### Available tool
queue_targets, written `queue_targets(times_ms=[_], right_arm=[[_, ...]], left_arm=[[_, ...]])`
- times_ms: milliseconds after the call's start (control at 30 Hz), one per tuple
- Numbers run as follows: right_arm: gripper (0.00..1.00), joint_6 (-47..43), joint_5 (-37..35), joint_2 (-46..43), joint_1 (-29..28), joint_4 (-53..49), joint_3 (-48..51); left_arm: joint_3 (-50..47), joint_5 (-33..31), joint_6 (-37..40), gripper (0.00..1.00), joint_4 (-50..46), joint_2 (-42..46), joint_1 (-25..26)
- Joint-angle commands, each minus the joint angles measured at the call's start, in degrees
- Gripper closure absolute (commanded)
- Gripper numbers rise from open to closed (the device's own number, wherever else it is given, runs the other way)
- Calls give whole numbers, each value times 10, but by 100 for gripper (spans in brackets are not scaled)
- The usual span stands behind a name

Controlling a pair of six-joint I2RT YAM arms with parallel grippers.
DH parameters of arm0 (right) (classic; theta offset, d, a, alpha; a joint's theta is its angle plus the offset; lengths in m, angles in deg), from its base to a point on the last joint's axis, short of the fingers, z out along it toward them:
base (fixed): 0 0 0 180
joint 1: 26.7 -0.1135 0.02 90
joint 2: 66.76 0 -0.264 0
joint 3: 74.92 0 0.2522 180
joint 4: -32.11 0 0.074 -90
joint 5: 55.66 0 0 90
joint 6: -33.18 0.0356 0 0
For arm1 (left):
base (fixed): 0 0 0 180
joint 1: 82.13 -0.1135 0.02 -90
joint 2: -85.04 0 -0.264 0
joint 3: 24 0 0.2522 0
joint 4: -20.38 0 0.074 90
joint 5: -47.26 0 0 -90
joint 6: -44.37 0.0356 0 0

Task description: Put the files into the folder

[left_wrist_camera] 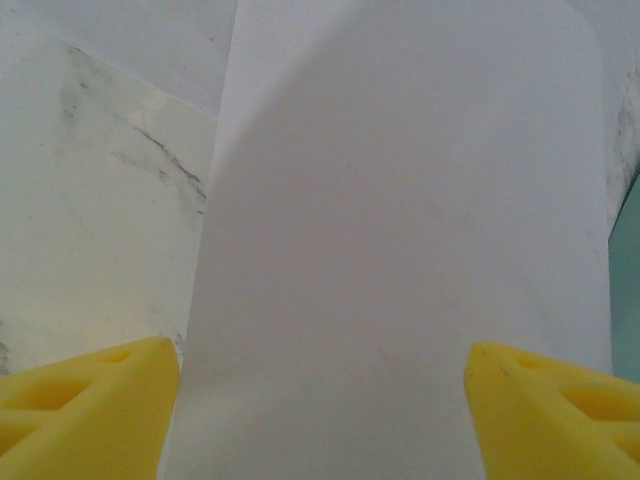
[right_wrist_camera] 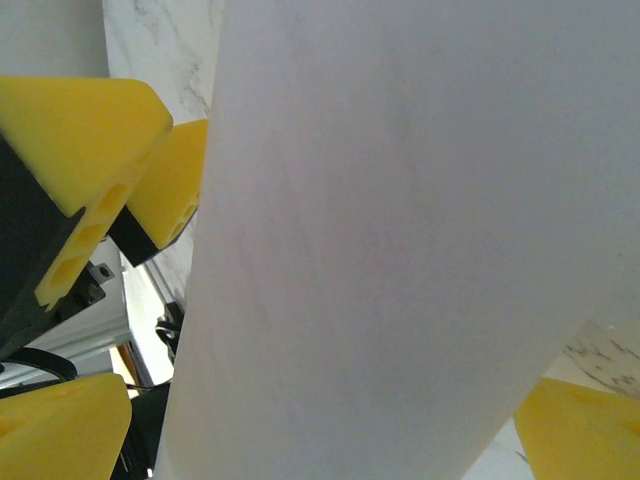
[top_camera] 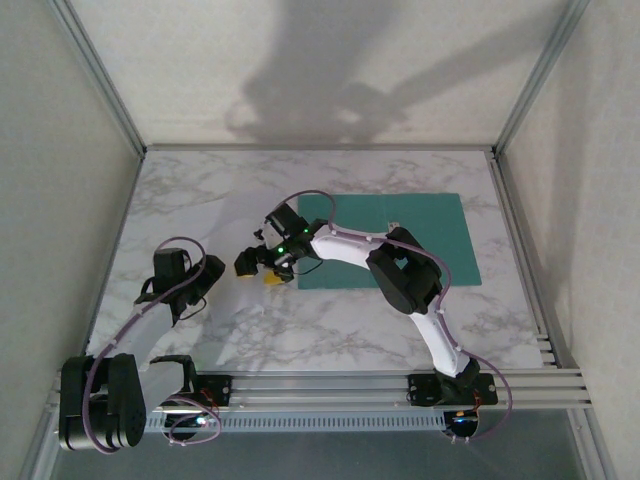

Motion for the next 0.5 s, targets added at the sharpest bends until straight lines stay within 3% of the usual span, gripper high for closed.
queue_targets(times_ms=[0, 467], right_arm=[[1, 16, 17, 11, -10, 20, 5], [8, 44, 25, 15, -10, 53, 12]], left_arm=[[-8, 10, -6, 25, 9, 2, 1], [-15, 24, -16, 24, 11, 21, 1]])
